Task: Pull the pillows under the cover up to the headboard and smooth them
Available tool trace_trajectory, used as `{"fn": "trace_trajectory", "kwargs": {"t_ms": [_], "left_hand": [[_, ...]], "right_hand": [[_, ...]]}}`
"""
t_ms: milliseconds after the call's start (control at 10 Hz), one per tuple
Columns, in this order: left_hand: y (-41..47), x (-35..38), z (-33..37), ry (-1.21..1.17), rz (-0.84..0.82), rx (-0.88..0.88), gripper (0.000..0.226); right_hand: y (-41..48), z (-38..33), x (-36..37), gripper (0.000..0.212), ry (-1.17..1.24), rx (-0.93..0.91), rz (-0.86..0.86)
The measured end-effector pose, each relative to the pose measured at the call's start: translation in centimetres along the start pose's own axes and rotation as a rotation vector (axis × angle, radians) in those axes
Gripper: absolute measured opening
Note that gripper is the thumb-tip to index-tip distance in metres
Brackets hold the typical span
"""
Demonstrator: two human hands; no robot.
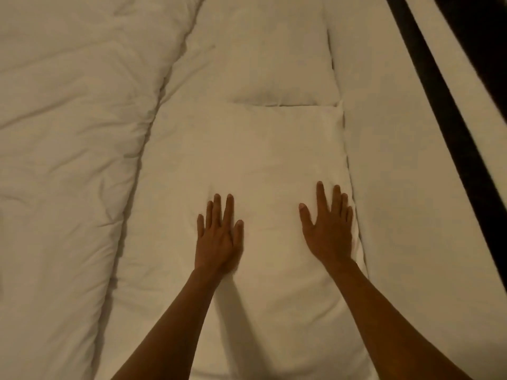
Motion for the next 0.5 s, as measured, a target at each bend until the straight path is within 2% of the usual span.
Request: {"fn": "trace_trajectory", "kwargs": {"t_ms": [100,200,300,400,500], "left_hand": [[-3.9,-1.3,-3.1,0.171,-0.161,0.024,0.084],[-8.8,-5.5,-5.0,0.266,-0.247,0.032,0.104],[-12.0,-11.4,-4.5,0.197,-0.279,-0.031,0.116],[-14.6,-17.1,-1.5,0.156,-0.305,0.016,0.113],[-16.7,-21.3,-0.3,0.106,-0.275,0.044,0.083]], "right_hand": [[-3.0,-0.4,-2.3,0.069,-0.045,0.061,-0.008],[-7.4,-2.2,-5.1,0.073,-0.092,0.056,-0.120],[-11.9,-5.2,-8.5,0.079,-0.017,0.115,-0.210],[-16.2,-8.3,-12.5,0.079,0.021,0.183,-0.227],[-19.4,-12.0,-15.8,0.074,0.051,0.209,-0.200]]}}
Point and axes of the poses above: each hand's wrist, its own y-axis towards the middle knuckle, its own x-axis out of the palm, z = x × y, the point moved 10 cm from there along y, towards the middle knuckle, and after that the axes turned 7 degrees about y, right-handed, at the moved point
